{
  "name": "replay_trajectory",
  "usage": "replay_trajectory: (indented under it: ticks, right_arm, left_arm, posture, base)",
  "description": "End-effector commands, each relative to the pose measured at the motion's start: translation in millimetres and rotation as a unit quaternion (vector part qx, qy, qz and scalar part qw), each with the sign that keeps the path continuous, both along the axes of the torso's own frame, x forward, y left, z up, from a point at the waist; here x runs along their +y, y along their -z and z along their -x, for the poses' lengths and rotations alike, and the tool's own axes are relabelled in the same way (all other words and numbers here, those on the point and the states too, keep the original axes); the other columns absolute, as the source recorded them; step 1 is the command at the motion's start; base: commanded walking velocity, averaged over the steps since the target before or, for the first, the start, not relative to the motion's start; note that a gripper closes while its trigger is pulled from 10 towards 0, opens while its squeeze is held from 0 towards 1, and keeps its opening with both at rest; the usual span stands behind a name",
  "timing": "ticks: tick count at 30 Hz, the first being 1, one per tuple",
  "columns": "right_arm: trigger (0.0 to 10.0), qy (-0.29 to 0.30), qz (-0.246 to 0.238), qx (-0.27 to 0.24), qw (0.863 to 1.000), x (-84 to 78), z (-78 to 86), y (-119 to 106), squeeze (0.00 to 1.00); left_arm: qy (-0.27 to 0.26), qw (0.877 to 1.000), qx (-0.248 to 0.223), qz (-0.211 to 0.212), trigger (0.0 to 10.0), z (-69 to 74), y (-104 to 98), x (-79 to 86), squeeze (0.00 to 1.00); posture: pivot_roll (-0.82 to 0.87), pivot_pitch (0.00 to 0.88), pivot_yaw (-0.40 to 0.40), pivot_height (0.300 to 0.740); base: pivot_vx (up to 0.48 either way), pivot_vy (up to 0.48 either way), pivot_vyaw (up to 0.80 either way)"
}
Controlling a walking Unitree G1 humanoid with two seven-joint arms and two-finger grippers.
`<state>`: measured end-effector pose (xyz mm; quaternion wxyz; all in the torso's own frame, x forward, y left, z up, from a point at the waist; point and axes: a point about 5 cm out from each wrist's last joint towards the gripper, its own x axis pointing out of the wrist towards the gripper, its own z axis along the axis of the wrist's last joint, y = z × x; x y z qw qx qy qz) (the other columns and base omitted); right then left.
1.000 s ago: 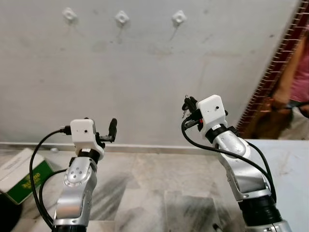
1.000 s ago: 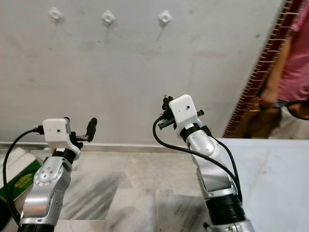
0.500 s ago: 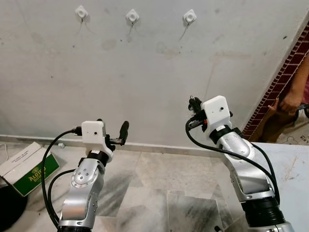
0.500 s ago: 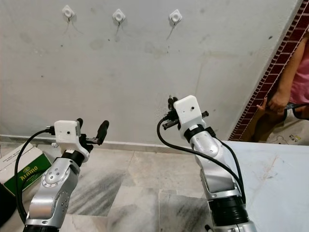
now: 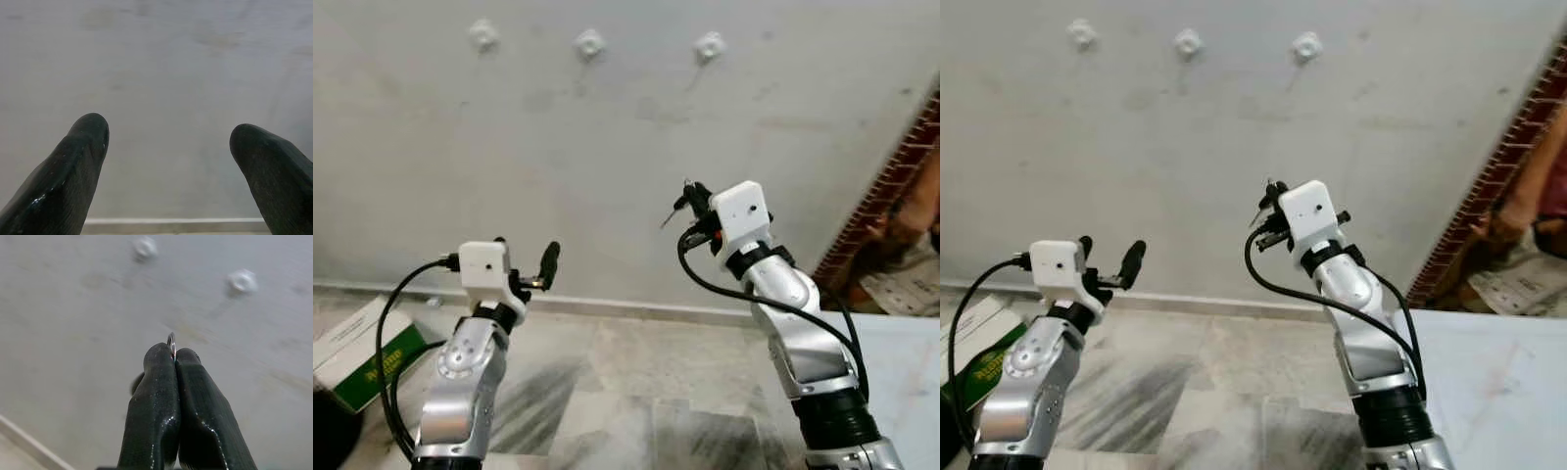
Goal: Hang keys on a hook
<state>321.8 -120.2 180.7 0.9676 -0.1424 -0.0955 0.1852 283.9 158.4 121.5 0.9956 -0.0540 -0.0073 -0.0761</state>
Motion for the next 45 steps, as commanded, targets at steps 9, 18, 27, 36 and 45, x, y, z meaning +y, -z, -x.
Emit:
replay_trajectory:
  ticks: [9,18,27,36,45]
  right_arm:
    - [10.0,0.015,-0.001,-0.006,1.000,-5.6,0.6,-0.8,0.00]
    - [10.0,-0.002,0.002,0.011,1.000,-7.5,7.6,5.9,0.00]
    - [10.0,-0.014,0.009,0.025,1.000,-10.8,18.1,14.3,0.00]
    - [10.0,-0.015,0.015,0.039,0.999,-16.5,31.5,21.9,0.00]
    - [10.0,-0.011,0.020,0.070,0.997,-23.9,56.5,36.0,0.00]
  left_arm:
    - [0.027,1.000,0.001,0.006,10.0,0.3,-1.6,-11.8,0.00]
    - [0.021,1.000,0.003,0.000,10.0,1.5,-1.2,-7.0,0.00]
    - [0.010,1.000,0.014,-0.007,10.0,11.0,4.0,2.4,0.00]
    - [0.005,1.000,0.019,-0.005,10.0,17.2,5.8,2.9,0.00]
    - [-0.010,0.999,0.039,-0.033,10.0,41.8,13.7,13.5,0.00]
  posture:
    - [0.00,0.000,0.006,0.740]
    - [0.00,0.000,0.008,0.740]
    - [0.00,0.000,0.007,0.740]
    - [0.01,0.000,0.005,0.740]
    - [0.01,0.000,0.015,0.740]
  base:
    - [0.419,0.000,0.00]
    - [0.403,0.000,0.00]
    - [0.368,0.000,0.00]
    - [0.176,0.000,0.00]
    - [0.000,0.000,0.00]
